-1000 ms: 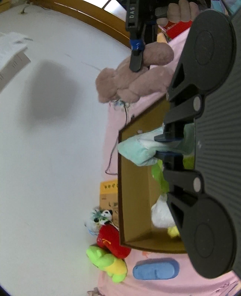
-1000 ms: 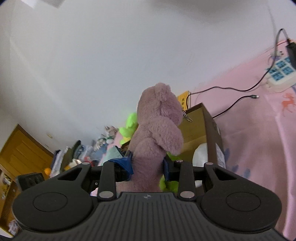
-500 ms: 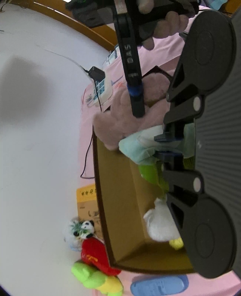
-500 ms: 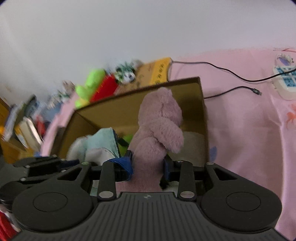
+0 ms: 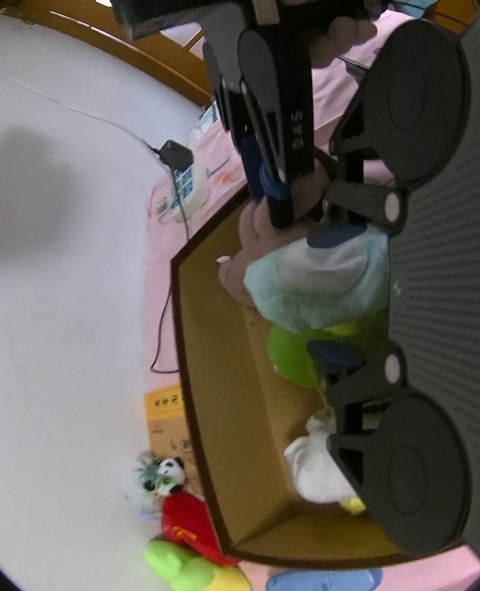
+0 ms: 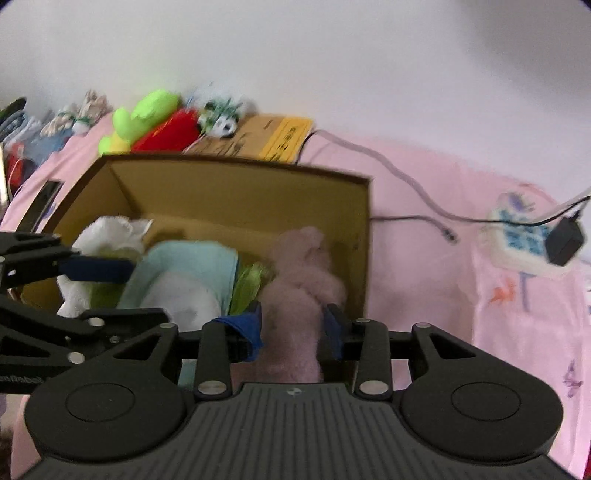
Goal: Organize soft objects
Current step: 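Lower both items into the box and open both grippers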
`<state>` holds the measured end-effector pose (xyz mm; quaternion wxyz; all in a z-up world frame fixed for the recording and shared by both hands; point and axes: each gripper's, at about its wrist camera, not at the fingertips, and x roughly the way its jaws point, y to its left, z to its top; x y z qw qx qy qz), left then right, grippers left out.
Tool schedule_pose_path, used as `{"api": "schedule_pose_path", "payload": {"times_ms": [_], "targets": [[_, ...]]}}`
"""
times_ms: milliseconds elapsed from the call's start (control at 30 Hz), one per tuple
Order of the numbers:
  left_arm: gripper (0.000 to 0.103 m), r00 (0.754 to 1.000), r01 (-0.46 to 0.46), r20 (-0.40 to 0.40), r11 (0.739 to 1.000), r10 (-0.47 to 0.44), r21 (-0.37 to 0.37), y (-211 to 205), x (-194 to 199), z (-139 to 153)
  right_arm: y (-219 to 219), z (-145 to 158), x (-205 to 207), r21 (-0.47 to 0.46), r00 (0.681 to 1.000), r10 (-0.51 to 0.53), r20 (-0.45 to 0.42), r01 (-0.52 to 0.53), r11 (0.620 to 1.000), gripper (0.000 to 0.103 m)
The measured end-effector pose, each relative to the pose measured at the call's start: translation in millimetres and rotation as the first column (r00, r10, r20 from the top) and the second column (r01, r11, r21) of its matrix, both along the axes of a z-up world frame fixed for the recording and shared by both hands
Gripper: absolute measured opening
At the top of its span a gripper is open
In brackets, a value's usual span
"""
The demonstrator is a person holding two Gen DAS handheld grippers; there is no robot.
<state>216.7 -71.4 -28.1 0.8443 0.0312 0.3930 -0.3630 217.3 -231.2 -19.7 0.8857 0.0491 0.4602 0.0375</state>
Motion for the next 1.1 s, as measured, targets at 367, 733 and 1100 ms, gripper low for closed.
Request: {"api": "schedule_pose_path", "payload": {"times_ms": [367, 733, 1100], "targets": [[0.055, 0.986, -0.129, 0.114, 0.991, 0.123, 0.047, 12, -29, 38, -8, 24, -30, 0.097, 0.988, -0.131, 0.082, 0.123, 0.988, 0.021], [0.063, 0.935, -0.327, 0.188, 0.935, 0.3, 0.134, 22, -64, 58, 4, 38, -69, 0.235, 0.98, -0.146, 0.132, 0.112, 0.966, 0.021], [0.065, 0.866, -0.496, 0.187, 0.847, 0.465, 0.191, 30, -101, 58, 19, 43, -108, 0.251, 0.981, -0.102, 0.166, 0.059, 0.966, 0.021]]}}
